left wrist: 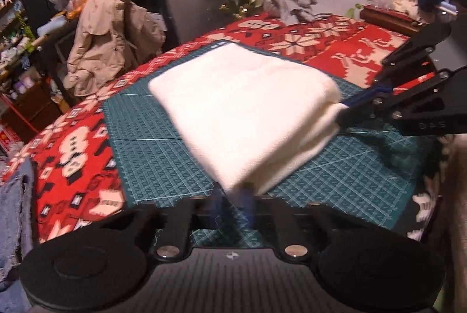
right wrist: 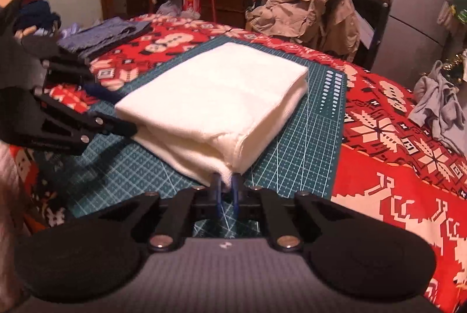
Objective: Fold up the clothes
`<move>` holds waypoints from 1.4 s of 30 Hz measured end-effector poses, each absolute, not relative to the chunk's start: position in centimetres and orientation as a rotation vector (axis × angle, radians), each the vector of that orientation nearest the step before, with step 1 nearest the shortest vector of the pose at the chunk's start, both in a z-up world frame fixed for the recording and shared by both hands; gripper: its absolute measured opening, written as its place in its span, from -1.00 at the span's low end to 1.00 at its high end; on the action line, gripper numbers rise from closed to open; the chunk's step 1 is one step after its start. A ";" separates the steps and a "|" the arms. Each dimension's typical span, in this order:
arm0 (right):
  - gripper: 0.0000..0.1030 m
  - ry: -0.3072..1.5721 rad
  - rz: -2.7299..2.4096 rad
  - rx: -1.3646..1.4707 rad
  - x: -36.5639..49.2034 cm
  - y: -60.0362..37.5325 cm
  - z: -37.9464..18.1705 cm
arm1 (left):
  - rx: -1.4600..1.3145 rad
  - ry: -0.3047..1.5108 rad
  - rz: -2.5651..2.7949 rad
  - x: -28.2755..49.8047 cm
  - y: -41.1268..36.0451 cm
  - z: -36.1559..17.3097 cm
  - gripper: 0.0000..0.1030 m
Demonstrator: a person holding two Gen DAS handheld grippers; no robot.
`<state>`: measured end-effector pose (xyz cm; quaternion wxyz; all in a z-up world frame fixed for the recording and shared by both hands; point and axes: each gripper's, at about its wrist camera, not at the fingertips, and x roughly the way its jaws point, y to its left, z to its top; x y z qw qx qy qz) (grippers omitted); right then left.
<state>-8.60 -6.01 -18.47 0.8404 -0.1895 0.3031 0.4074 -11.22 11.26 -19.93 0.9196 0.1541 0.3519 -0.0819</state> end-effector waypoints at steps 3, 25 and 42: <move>-0.92 0.634 0.855 -0.410 -9.1 -6.1 -18.3 | 0.361 0.710 -0.171 -12.1 10.7 -19.9 -0.85; -0.88 0.665 0.962 -0.215 -13.2 -10.8 -12.5 | 0.073 0.673 -0.212 -16.7 11.7 -14.6 -0.70; -0.87 0.745 0.908 -0.216 -12.2 -8.8 -15.3 | 0.031 0.737 -0.300 -13.4 8.7 -16.6 -0.71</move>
